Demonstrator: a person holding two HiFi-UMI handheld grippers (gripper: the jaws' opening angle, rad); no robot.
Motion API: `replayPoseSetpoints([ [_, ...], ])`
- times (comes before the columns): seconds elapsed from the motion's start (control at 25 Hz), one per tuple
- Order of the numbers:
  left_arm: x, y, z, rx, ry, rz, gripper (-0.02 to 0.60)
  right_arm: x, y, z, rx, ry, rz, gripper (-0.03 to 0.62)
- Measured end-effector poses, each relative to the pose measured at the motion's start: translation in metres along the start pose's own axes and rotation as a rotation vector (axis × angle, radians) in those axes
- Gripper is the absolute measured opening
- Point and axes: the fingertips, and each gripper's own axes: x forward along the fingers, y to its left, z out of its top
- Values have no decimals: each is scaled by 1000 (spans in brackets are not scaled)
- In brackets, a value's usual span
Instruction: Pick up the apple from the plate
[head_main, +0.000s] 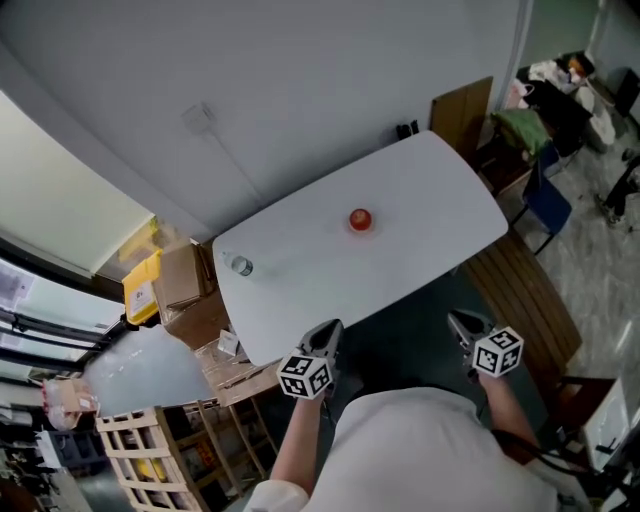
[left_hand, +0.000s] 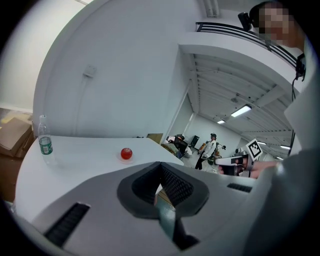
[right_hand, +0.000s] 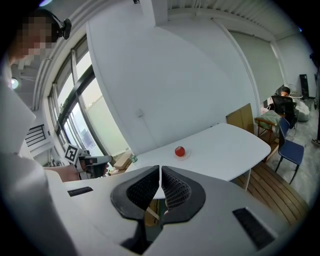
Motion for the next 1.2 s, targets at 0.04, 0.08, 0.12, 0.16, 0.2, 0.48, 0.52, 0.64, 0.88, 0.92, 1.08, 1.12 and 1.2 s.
replayPoseSetpoints([
  [0.04, 1, 5, 1, 8, 10, -11, 2, 4, 2, 0, 3, 0, -10, 38],
  [0.08, 2, 10, 2, 16, 20, -21, 2, 9, 4, 0, 6, -1, -18, 38],
  [0.12, 3, 15, 4, 24, 27, -30, 2, 13, 6, 1, 9, -2, -26, 37],
  [0.16, 4, 19, 6, 30, 34, -39, 2, 18, 8, 3, 12, -4, -33, 37],
  [0.2, 4, 24, 8, 35, 38, -47, 2, 22, 11, 4, 14, -7, -40, 38],
  [0.48, 2, 51, 15, 37, 51, -87, 2, 43, 26, 9, 41, -33, -78, 38],
  [0.52, 3, 54, 15, 37, 52, -88, 2, 45, 28, 9, 44, -34, -80, 37],
  [0.64, 2, 58, 17, 35, 46, -93, 2, 49, 32, 8, 50, -25, -81, 37],
  [0.88, 6, 66, 21, 30, 43, -96, 2, 61, 33, 12, 42, -13, -76, 38],
  [0.92, 8, 66, 21, 28, 45, -94, 2, 62, 33, 13, 43, -11, -75, 38],
  [1.08, 13, 65, 21, 17, 43, -83, 2, 67, 27, 12, 45, 2, -63, 37],
  [1.12, 16, 65, 22, 15, 42, -78, 2, 69, 25, 14, 45, 6, -58, 38],
  [1.2, 21, 65, 24, 11, 38, -65, 2, 75, 21, 19, 42, 14, -45, 38],
])
